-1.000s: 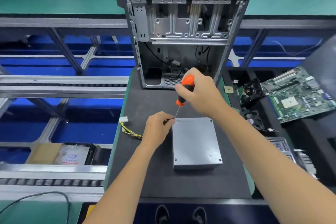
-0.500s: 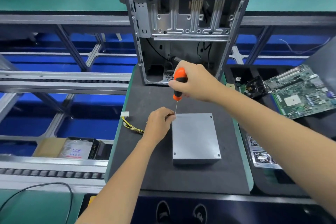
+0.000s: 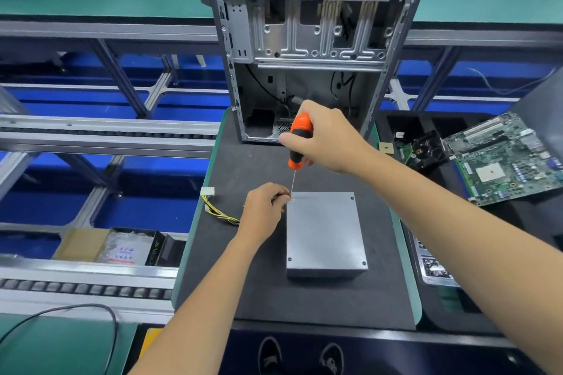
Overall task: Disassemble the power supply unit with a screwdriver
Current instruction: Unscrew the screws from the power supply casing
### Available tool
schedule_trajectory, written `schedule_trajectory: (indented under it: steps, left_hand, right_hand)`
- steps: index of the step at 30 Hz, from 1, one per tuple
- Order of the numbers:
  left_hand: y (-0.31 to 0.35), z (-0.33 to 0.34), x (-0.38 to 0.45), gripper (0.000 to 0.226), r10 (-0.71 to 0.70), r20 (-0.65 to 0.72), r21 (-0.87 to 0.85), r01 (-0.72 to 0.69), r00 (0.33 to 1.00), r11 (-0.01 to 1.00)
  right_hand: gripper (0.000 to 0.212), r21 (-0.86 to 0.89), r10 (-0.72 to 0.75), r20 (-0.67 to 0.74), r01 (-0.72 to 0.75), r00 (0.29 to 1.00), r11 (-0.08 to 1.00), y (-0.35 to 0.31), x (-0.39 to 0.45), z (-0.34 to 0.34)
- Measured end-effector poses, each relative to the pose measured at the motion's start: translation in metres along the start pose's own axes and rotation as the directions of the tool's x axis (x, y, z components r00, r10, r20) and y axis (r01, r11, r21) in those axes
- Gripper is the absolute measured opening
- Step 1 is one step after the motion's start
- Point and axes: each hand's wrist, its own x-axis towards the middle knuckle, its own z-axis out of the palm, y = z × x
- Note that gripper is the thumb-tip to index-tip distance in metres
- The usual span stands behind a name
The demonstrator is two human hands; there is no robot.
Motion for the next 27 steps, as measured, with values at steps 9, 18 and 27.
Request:
schedule_trajectory:
  steps: [9,18,27]
  left_hand:
    - [0.000,-0.002,-0.001,0.011,-0.036,0.040,-0.077,0.039,0.999,0.996]
    - [0.000,-0.004,0.005,0.006,-0.034,0.042,-0.086,0.037,0.999,0.996]
    - [0.003,-0.002,0.005,0.008,-0.029,0.045,-0.033,0.030,0.999,0.999]
  right_hand:
    - [0.040,-0.299,-0.041,0.086,0.065,0.995,0.952,-0.017,0.011,-0.009]
    - [0.015,-0.433,-0.101,0.336,0.249,0.936,0.866,-0.024,0.022,-0.024]
    - [0.026,-0.477,-0.133,0.257,0.245,0.957,0.844,-0.025,0.022,-0.013]
